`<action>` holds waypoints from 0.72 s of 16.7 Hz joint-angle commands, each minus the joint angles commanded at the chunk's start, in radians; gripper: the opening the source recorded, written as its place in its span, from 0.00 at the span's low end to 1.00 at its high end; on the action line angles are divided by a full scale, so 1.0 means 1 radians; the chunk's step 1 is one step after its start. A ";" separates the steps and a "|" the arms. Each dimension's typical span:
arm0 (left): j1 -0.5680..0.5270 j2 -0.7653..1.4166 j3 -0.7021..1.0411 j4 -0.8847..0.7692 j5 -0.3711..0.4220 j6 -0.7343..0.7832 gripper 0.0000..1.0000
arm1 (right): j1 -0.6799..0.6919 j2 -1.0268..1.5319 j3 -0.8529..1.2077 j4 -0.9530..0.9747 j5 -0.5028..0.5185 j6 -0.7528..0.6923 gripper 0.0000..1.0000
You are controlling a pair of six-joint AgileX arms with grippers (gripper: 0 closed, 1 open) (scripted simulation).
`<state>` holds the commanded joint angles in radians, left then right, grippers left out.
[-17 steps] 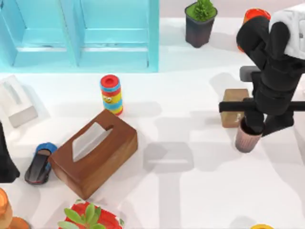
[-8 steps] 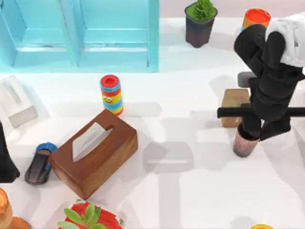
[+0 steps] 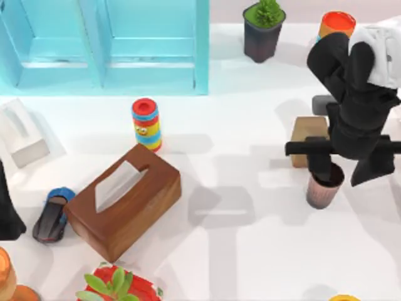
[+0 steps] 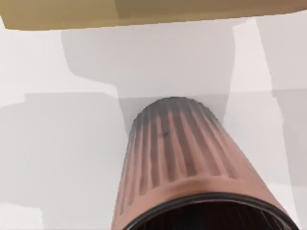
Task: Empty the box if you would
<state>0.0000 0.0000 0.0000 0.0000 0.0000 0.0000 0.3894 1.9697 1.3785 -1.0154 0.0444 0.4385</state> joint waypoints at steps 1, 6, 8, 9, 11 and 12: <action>0.000 0.000 0.000 0.000 0.000 0.000 1.00 | 0.000 0.000 0.000 0.000 0.000 0.000 0.83; 0.000 0.000 0.000 0.000 0.000 0.000 1.00 | 0.000 0.000 0.000 0.000 0.000 0.000 1.00; 0.000 0.000 0.000 0.000 0.000 0.000 1.00 | 0.000 0.000 0.000 0.000 0.000 0.000 1.00; 0.000 0.000 0.000 0.000 0.000 0.000 1.00 | 0.000 0.000 0.000 0.000 0.000 0.000 1.00; 0.000 0.000 0.000 0.000 0.000 0.000 1.00 | 0.000 0.000 0.000 0.000 0.000 0.000 1.00; 0.000 0.000 0.000 0.000 0.000 0.000 1.00 | -0.002 0.000 0.000 0.000 0.000 0.000 1.00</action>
<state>0.0000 0.0000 0.0000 0.0000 0.0000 0.0000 0.3872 1.9693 1.3785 -1.0157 0.0447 0.4383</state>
